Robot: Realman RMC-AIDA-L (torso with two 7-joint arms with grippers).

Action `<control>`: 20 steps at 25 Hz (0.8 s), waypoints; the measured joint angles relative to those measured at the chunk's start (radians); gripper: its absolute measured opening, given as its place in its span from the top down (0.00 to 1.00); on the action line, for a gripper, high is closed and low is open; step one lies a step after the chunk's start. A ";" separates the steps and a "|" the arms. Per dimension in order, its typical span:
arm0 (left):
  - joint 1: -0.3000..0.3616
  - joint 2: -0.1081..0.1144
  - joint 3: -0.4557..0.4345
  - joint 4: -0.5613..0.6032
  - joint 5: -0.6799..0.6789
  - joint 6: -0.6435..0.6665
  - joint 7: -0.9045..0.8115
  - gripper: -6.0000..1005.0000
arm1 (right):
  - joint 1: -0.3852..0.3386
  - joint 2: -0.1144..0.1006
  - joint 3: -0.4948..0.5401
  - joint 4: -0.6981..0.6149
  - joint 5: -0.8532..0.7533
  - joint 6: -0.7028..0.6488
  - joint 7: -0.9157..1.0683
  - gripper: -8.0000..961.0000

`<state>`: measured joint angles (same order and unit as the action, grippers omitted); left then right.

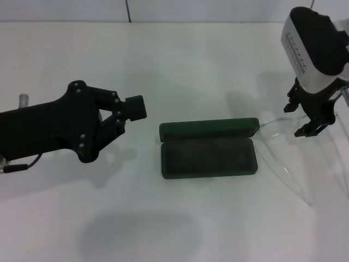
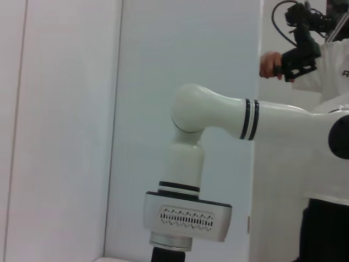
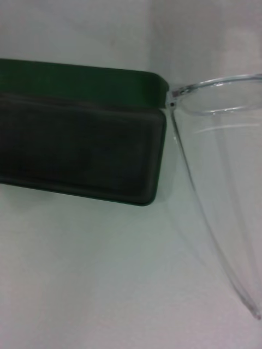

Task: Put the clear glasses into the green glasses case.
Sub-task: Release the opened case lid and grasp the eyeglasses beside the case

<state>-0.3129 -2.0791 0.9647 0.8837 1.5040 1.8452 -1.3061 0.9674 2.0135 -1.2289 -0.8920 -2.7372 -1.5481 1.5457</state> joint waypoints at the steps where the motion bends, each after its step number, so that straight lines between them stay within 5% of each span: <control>1: 0.000 -0.001 -0.003 -0.002 0.003 0.000 0.003 0.97 | 0.004 0.000 0.000 0.009 0.000 0.003 0.000 0.44; 15: 0.006 -0.001 -0.013 -0.026 0.005 0.000 0.029 0.96 | 0.026 0.004 -0.003 0.066 -0.007 0.064 0.003 0.45; 17: 0.002 -0.001 -0.020 -0.037 0.005 0.000 0.034 0.96 | 0.028 0.004 -0.003 0.074 -0.007 0.069 0.001 0.62; 20: -0.001 0.000 -0.022 -0.053 0.003 0.000 0.047 0.96 | 0.037 0.003 -0.013 0.100 -0.007 0.080 0.000 0.63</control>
<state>-0.3142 -2.0792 0.9429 0.8310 1.5071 1.8454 -1.2588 1.0041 2.0167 -1.2415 -0.7919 -2.7445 -1.4685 1.5457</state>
